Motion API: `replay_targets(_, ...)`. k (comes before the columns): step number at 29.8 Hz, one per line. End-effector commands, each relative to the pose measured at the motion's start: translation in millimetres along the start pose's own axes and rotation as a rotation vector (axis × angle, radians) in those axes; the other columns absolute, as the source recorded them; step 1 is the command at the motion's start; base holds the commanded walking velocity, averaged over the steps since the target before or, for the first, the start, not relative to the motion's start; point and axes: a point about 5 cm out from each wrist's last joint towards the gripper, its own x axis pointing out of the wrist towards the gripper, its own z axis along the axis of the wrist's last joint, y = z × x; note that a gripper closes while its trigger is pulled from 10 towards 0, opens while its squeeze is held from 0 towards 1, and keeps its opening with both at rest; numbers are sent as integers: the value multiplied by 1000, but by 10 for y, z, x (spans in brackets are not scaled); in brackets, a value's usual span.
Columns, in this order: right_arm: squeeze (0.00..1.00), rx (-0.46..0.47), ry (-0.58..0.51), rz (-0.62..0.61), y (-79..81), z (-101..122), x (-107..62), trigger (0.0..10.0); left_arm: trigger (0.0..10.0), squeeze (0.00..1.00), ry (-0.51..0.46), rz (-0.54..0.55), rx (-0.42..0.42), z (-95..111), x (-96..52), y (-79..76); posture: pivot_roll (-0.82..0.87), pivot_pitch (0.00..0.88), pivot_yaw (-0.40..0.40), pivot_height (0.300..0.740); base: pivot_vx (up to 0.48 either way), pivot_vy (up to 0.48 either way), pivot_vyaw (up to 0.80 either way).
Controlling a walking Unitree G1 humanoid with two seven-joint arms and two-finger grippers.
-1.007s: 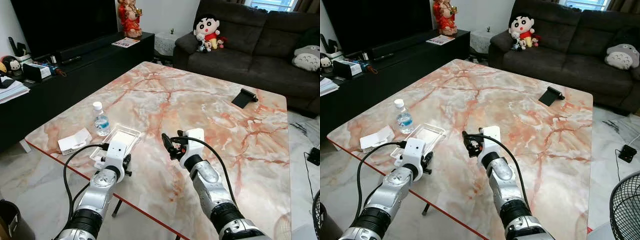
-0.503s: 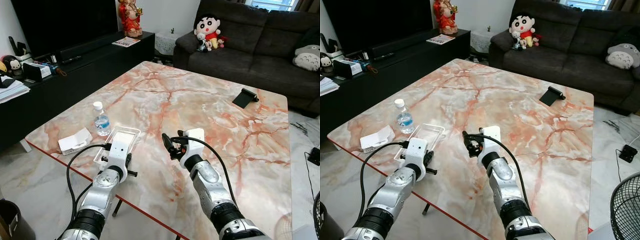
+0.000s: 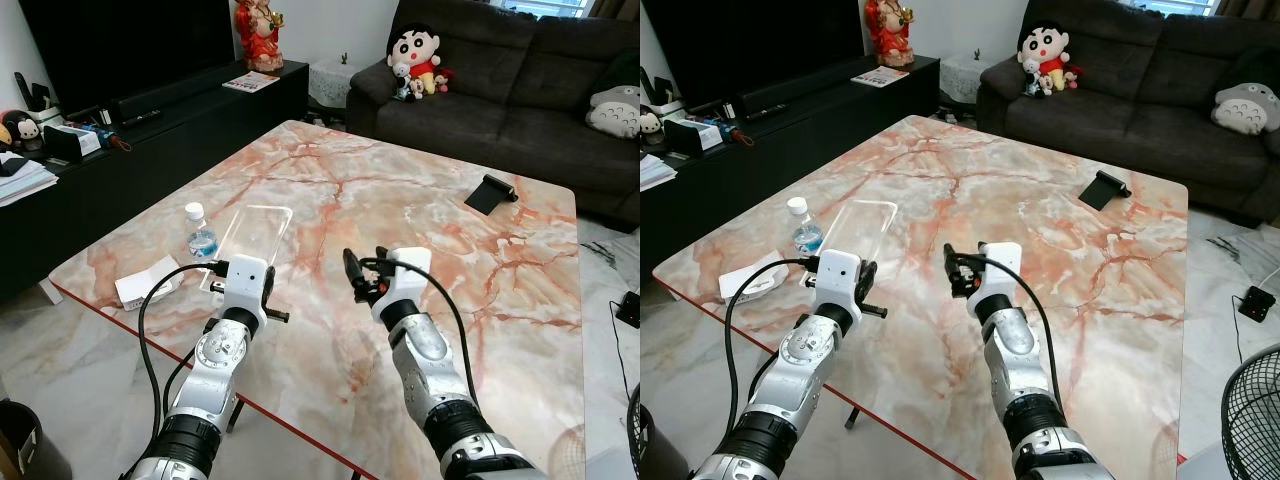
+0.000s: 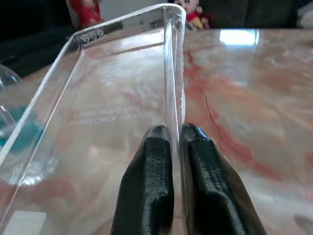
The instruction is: Picking trash to rubbish bin
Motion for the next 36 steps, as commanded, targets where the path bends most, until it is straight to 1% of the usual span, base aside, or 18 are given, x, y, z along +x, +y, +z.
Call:
replay_targets(1,0,-10,-77,-37,-59,169,49,10000,10000,0,-103,25,25,159,11,-3,6,24,-55,740,0,0,0)
replay_targets(4,0,-19,-75,-44,-66,167,49,10000,10000,0,-130,42,56,199,12,-5,5,23,-54,740,0,0,0)
replay_targets(10,0,-19,-78,-46,-66,167,49,10000,10000,0,-137,44,57,196,10,-7,5,23,-54,740,0,0,0)
replay_targets(11,0,-22,-82,-51,-69,169,47,10000,10000,0,-150,40,74,211,10,-18,7,22,-55,740,0,0,0)
replay_targets(14,0,-30,-114,-83,-122,214,40,10000,10000,0,-244,47,225,329,3,-50,4,9,-49,740,0,0,0)
replay_targets(16,0,-38,-117,-89,-148,225,39,10000,10000,0,-252,42,250,339,1,-50,5,7,-48,740,0,0,0)
replay_targets(20,0,-37,-118,-98,-174,235,40,10000,10000,0,-253,44,248,339,2,-46,5,6,-48,740,0,0,0)
replay_targets(27,0,-35,-124,-105,-170,229,35,10000,10000,0,-261,55,253,331,0,-48,3,0,-43,740,0,0,0)
replay_targets(34,0,-34,-124,-102,-161,221,32,10000,10000,0,-251,70,236,310,-7,-24,2,0,-44,740,0,0,0)
replay_targets(36,0,-34,-123,-102,-160,221,32,10000,10000,0,-250,73,234,308,-7,-17,2,0,-44,740,-240,0,0)
